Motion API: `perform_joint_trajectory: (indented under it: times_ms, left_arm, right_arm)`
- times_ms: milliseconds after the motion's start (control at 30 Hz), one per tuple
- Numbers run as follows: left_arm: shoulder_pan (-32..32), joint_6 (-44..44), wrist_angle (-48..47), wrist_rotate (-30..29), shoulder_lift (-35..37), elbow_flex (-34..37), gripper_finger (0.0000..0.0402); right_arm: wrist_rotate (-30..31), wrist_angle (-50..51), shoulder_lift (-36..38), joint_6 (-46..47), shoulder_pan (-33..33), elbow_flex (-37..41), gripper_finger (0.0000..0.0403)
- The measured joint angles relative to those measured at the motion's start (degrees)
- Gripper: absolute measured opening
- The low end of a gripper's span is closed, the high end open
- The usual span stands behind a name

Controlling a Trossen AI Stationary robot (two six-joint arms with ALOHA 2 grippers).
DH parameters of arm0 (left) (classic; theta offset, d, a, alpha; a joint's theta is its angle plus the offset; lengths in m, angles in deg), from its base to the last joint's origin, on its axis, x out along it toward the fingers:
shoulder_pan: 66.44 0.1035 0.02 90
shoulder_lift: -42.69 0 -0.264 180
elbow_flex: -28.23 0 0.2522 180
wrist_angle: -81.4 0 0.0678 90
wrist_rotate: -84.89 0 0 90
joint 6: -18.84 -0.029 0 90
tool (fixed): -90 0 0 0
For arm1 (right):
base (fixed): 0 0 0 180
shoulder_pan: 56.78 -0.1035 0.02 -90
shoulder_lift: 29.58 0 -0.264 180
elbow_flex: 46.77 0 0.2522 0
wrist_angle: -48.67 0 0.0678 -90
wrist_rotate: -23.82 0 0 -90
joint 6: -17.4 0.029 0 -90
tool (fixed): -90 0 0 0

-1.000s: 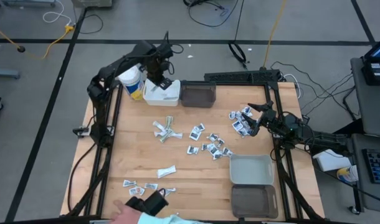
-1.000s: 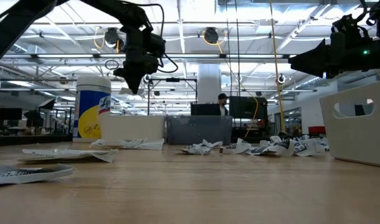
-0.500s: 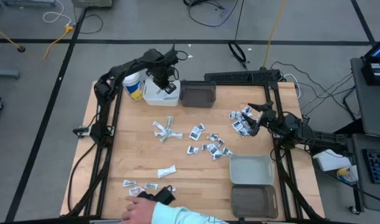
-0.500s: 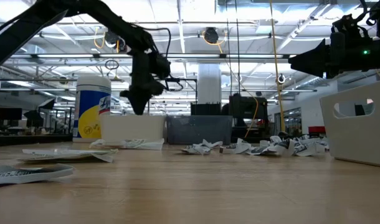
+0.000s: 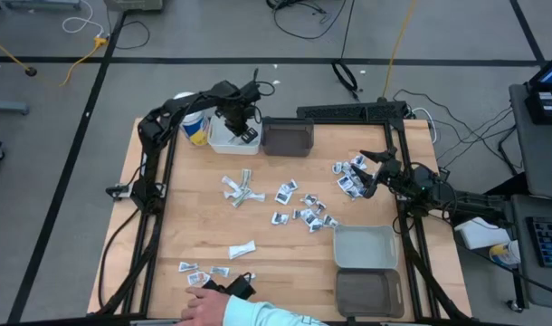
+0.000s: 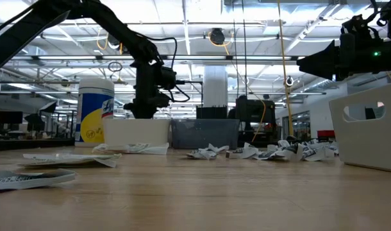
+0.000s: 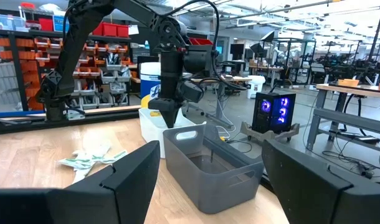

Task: Pick & Place First Aid Supplies
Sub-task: Put the green bandage into the white bin

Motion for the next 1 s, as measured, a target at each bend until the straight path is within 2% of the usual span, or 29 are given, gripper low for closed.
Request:
perform_joint_trajectory:
  times_ms: [100,200,467,600,767,1000]
  left_arm:
    - [0.0,0.1,-0.1,-0.2,0.0,0.0,0.0037]
    - [0.0,0.0,0.1,-0.8,0.0,0.0,0.0066]
    - [0.0,-0.2,0.1,-1.5,0.0,0.0,0.0213]
    - [0.0,-0.5,-0.1,-1.5,0.7,0.0,0.0265]
    - [-0.4,-3.7,-0.1,-1.4,3.8,-0.5,0.0296]
    - [-2.3,-10.0,-3.6,-1.4,8.7,-0.5,0.0305]
  right_arm:
    - [0.0,0.0,0.0,0.0,0.0,0.0,0.0279]
    - [0.0,0.0,0.0,0.0,0.0,0.0,0.0279]
    - [0.0,0.0,0.0,0.0,0.0,0.0,0.0279]
    - [0.0,0.0,0.0,0.0,0.0,0.0,0.0279]
    - [0.0,0.0,0.0,0.0,0.0,0.0,0.0279]
    - [0.0,0.0,0.0,0.0,0.0,0.0,0.0279]
